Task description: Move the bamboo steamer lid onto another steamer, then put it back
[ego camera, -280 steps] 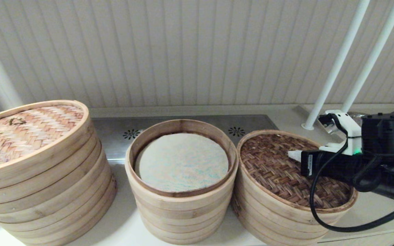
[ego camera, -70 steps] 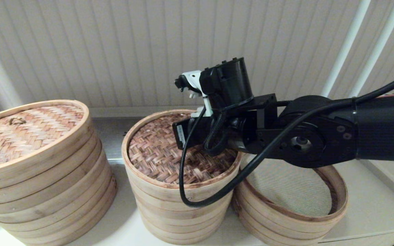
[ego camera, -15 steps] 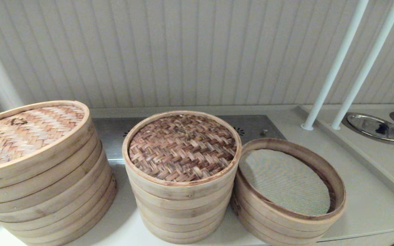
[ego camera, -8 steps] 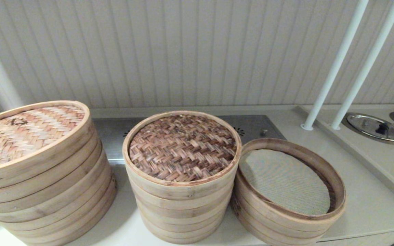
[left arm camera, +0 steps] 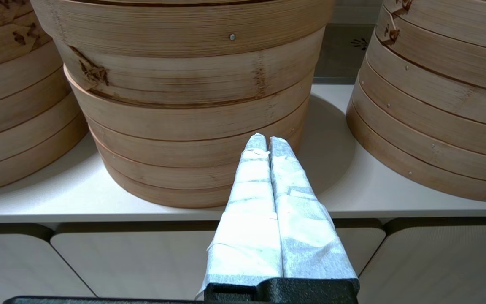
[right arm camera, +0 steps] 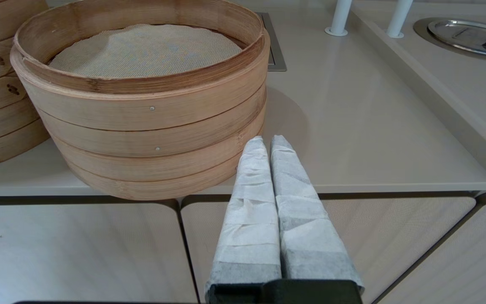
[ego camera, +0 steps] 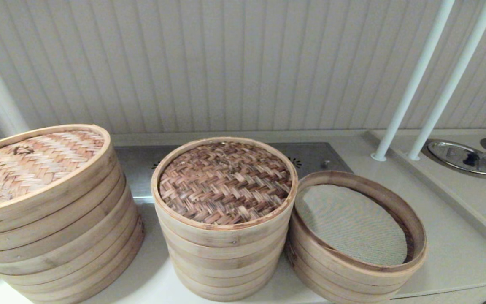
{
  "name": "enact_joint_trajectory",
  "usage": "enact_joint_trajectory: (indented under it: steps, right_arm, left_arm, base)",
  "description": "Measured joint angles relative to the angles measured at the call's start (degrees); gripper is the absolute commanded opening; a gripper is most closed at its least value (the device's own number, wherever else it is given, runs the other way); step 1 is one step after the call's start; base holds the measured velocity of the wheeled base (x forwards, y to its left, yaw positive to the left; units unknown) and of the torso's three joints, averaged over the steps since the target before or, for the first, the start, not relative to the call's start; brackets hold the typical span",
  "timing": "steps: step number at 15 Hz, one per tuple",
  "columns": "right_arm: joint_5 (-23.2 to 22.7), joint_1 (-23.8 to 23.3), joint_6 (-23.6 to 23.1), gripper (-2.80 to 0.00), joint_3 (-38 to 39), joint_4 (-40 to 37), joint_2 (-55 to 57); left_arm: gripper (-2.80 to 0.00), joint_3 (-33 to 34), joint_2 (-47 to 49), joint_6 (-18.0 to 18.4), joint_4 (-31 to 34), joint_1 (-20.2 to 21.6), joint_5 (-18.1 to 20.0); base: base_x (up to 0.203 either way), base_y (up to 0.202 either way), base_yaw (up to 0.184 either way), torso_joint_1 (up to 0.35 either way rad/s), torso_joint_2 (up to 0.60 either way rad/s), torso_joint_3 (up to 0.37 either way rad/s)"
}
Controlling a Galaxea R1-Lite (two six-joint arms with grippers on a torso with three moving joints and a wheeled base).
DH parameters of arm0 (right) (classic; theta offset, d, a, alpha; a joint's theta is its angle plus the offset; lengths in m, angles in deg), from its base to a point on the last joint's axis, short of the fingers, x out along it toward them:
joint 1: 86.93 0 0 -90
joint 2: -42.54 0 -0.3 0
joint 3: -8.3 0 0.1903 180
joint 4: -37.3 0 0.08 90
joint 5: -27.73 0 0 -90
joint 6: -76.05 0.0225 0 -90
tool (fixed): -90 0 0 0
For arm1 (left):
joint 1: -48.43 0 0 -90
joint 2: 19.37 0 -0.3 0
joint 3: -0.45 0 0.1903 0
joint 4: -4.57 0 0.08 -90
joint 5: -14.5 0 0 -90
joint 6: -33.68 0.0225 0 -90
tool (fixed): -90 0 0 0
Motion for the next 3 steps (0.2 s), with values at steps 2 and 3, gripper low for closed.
enact_joint_trajectory:
  steps: [2,3]
  right_arm:
    - [0.0,0.0,0.0,-2.8,0.0,0.0,0.0]
    - [0.0,0.0,0.0,-2.8,0.0,-0.1,0.0]
  left_arm:
    - [-2.8,0.0,0.0,0.0,0.0,0.0,0.0]
    - [-2.8,0.0,0.0,0.0,0.0,0.0,0.0]
  base:
    - [0.0,0.0,0.0,0.0,0.0,0.0]
    - [0.0,0.0,0.0,0.0,0.0,0.0]
